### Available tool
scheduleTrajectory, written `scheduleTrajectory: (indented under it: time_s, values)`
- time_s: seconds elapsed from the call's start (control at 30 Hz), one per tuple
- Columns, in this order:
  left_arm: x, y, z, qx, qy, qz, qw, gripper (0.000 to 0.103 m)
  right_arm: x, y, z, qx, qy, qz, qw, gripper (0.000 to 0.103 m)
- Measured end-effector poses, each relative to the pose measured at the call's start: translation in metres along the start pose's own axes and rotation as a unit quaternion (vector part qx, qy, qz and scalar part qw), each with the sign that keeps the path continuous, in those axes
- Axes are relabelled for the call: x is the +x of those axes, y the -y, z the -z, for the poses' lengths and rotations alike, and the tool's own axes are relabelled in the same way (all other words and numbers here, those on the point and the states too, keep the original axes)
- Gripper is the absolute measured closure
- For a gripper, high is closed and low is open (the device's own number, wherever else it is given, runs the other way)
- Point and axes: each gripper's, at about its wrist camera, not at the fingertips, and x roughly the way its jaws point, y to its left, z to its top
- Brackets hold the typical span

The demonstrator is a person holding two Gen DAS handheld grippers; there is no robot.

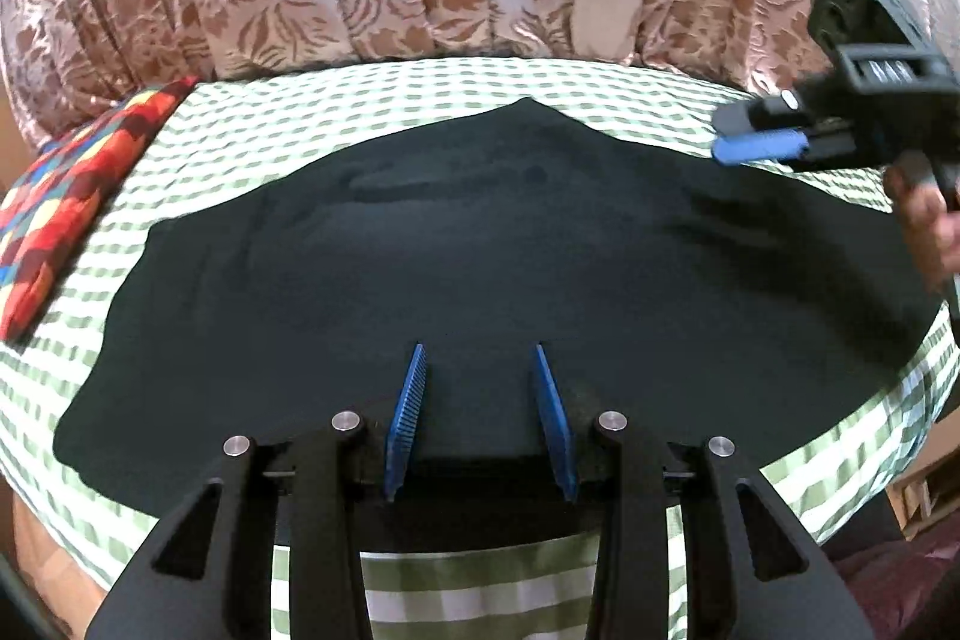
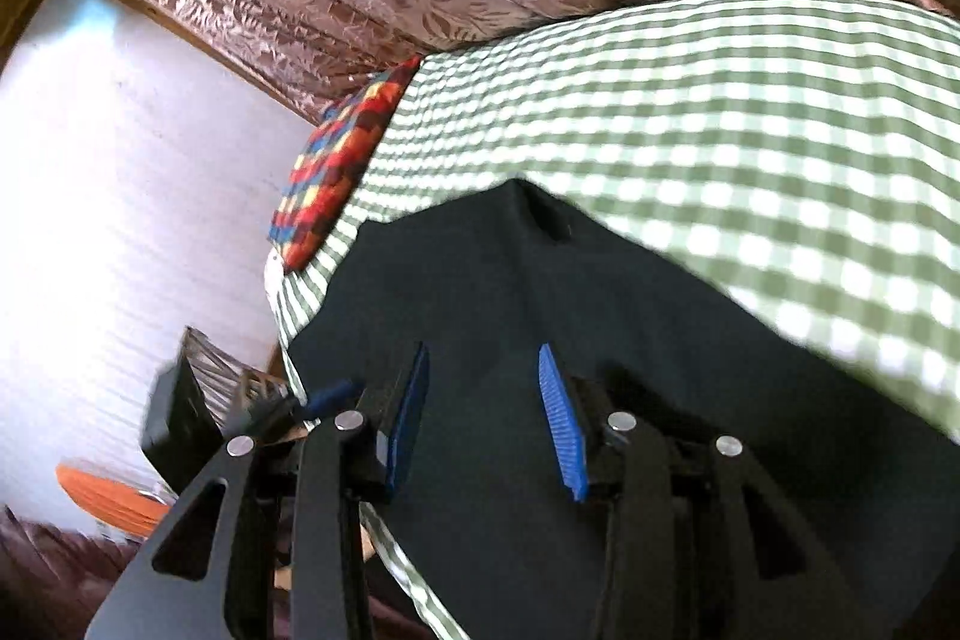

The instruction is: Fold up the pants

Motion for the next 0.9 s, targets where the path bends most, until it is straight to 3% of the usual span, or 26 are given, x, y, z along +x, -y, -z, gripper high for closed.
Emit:
scheduleTrajectory:
  time_s: [0.27,0.63,0.7,0.77,0.9]
  values:
    - [0.003,-0.023,0.004,-0.053,0.003,0.025,0.9982,0.067,0.025,0.017,-0.047,0.047,0.001,-0.027,0.999,0.056]
    - [0.005,-0.028,0.01,-0.071,0.002,0.037,0.9968,0.067,0.09,0.023,-0.071,0.039,-0.06,-0.022,0.997,0.056]
    - [0.005,-0.029,0.011,-0.073,0.001,0.039,0.9966,0.067,0.098,0.022,-0.073,0.032,-0.066,-0.018,0.997,0.067]
    - [0.006,-0.029,0.012,-0.076,0.0,0.038,0.9964,0.067,0.098,0.016,-0.076,0.01,-0.055,0.01,0.998,0.097]
    - [0.014,-0.032,0.01,-0.086,-0.009,0.034,0.9957,0.067,0.093,0.016,-0.083,-0.015,-0.023,0.071,0.997,0.099]
